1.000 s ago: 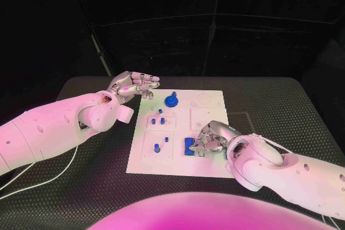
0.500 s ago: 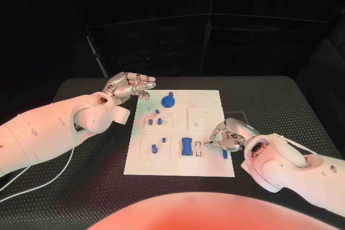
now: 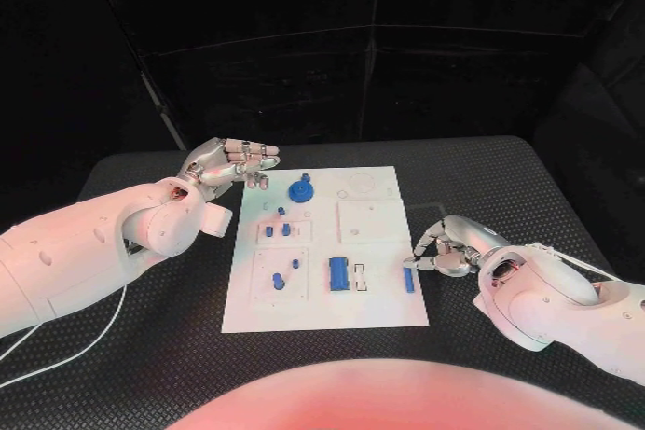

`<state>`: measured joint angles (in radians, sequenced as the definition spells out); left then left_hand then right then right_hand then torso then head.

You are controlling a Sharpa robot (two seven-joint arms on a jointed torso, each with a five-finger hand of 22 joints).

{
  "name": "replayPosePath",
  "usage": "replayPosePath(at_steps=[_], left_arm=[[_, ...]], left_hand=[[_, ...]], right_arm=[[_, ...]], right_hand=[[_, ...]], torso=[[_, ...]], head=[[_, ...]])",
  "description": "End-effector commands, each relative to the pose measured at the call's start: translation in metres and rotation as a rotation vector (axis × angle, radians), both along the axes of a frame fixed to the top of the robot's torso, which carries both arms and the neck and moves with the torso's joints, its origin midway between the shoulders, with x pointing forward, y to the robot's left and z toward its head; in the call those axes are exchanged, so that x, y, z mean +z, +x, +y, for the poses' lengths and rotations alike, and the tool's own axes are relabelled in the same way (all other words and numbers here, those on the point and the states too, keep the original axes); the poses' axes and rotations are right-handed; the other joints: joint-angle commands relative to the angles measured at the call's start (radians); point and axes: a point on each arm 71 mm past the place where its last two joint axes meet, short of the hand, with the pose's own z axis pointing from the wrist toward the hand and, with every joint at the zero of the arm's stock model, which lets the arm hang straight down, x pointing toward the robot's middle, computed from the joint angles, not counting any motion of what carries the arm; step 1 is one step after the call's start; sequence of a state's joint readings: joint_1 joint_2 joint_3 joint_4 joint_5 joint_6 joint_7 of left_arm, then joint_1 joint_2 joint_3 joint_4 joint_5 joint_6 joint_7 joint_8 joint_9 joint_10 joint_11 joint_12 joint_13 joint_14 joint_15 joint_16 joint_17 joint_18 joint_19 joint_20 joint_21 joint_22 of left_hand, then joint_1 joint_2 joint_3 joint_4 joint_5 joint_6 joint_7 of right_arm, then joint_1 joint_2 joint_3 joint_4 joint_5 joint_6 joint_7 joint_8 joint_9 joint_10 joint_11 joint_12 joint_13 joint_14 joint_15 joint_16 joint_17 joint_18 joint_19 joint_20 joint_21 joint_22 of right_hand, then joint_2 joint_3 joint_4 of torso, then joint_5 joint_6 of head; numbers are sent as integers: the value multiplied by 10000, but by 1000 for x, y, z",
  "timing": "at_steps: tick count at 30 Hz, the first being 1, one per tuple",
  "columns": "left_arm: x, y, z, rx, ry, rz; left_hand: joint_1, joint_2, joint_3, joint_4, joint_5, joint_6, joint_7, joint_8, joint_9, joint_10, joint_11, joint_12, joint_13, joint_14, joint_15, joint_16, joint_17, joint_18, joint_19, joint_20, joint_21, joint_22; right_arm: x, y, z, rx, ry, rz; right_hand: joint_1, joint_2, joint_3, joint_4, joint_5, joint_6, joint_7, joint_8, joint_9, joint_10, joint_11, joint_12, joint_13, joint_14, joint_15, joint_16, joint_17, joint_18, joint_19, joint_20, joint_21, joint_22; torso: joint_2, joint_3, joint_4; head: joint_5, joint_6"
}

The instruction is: Assemble the parts on the task board

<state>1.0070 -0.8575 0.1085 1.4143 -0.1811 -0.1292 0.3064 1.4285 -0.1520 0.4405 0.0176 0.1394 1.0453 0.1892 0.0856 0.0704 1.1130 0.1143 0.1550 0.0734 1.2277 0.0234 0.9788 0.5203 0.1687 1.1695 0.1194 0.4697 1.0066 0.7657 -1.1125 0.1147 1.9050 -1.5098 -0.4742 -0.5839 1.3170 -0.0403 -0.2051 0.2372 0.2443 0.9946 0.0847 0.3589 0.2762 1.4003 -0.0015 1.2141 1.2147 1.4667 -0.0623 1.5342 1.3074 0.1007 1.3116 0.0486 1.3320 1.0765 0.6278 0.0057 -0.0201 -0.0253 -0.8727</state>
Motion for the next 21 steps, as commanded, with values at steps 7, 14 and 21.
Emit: replayPosePath(at_steps=[7, 14, 21], left_arm=[[1, 0, -2, -97, -99, -17], [0, 0, 0, -70, -81, 3], [-1, 0, 0, -73, -82, 15]], left_hand=[[-83, 34, -42, -26, 64, -88, -7, -13, 2, -61, 11, 37, -13, -89, 4, -42, -7, 124, -48, 3, -34, 8], [-83, 34, -42, -26, 64, -88, -7, -13, 2, -61, 11, 37, -13, -89, 4, -42, -7, 124, -48, 3, -34, 8], [-83, 34, -42, -26, 64, -88, -7, -13, 2, -61, 11, 37, -13, -89, 4, -42, -7, 124, -48, 3, -34, 8]], right_arm=[[-23, -13, 7, 417, -756, 941], [-32, -18, 14, 625, -855, 1152], [-34, -19, 19, 731, -875, 1153]], right_hand=[[-41, 36, -139, 146, 35, 308, -66, -33, 13, 12, 30, -51, -6, 825, 5, -38, 1538, -21, -15, 29, -74, -9], [8, 39, -160, 172, 36, 412, -99, -18, 33, 34, 3, -26, 27, 830, -15, -31, 1563, -25, -2, 13, -65, 15], [158, 78, -161, 165, 93, 557, -150, 11, 81, 63, -43, -6, 63, 836, -55, -22, 1591, -31, 22, -21, -49, 52]], torso=[[-12, -9, 23], [-2, -4, -21], [-11, -11, -10]], head=[[-32, 1], [9, 1], [-8, 1]])
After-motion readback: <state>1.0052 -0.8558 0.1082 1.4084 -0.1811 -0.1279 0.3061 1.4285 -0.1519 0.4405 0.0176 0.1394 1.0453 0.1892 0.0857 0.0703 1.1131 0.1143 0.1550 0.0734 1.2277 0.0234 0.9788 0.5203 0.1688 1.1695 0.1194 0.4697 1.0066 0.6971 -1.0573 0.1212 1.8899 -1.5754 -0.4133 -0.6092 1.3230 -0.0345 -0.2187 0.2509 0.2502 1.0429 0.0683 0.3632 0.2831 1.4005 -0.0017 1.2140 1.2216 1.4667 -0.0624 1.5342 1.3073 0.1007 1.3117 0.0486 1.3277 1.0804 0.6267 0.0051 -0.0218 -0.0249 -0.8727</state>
